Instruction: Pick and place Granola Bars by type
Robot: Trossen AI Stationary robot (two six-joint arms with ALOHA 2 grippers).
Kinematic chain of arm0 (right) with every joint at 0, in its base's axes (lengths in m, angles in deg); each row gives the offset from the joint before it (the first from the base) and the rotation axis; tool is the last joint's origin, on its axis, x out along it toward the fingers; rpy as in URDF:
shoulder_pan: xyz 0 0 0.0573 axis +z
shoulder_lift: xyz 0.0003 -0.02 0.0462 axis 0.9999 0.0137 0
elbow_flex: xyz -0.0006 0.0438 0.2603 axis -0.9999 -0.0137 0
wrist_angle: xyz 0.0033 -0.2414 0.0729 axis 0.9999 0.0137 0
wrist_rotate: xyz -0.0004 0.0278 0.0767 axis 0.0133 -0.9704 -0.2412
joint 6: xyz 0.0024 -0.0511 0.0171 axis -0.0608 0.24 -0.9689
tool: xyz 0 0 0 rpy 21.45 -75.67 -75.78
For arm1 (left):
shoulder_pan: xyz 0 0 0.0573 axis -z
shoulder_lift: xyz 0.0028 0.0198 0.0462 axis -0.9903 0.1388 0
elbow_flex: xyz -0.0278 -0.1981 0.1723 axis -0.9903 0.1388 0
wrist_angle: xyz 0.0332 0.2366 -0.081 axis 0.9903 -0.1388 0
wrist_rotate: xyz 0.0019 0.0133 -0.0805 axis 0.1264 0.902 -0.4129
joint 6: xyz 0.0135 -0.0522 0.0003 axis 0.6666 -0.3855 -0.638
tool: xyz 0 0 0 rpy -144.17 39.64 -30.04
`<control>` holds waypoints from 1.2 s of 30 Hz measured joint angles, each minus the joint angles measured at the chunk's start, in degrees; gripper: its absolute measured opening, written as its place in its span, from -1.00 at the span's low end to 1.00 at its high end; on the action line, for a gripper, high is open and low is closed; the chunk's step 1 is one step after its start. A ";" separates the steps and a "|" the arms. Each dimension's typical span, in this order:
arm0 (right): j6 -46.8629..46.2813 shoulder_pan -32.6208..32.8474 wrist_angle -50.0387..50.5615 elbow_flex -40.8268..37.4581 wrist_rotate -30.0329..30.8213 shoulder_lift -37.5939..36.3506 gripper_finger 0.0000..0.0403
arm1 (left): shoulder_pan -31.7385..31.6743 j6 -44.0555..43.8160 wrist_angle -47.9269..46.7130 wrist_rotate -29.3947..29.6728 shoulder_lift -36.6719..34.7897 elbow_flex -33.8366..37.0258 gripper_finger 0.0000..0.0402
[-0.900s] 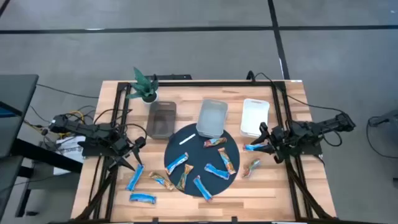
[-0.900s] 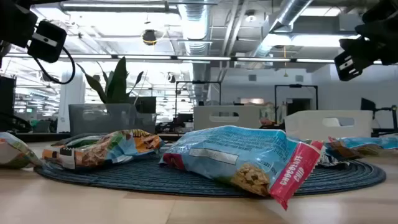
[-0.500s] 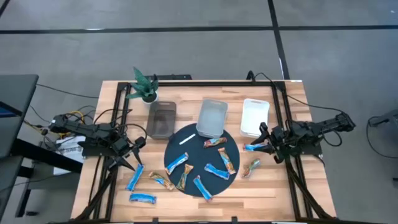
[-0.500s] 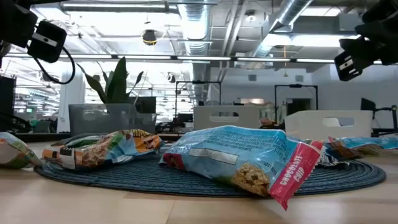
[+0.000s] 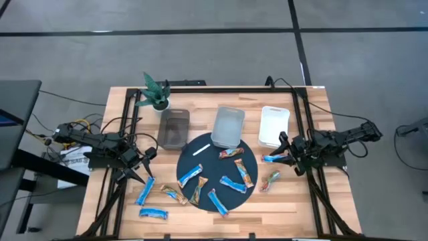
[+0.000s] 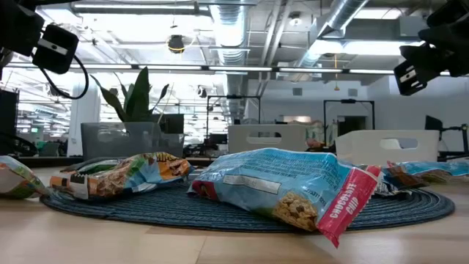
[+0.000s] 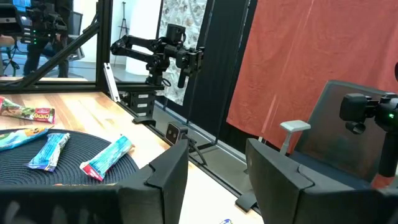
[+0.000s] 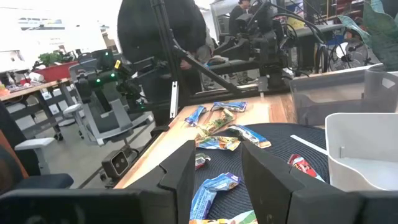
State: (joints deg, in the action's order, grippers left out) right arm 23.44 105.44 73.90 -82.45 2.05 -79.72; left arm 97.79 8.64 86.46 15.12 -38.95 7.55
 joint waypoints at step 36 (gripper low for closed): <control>0.00 0.01 -0.01 0.02 -0.01 0.00 -0.39 | 0.04 -13.46 2.75 7.98 0.09 -0.01 -0.24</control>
State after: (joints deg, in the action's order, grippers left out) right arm 23.44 105.45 73.89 -82.43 2.04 -79.72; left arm 97.84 -4.81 89.21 23.10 -38.86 7.54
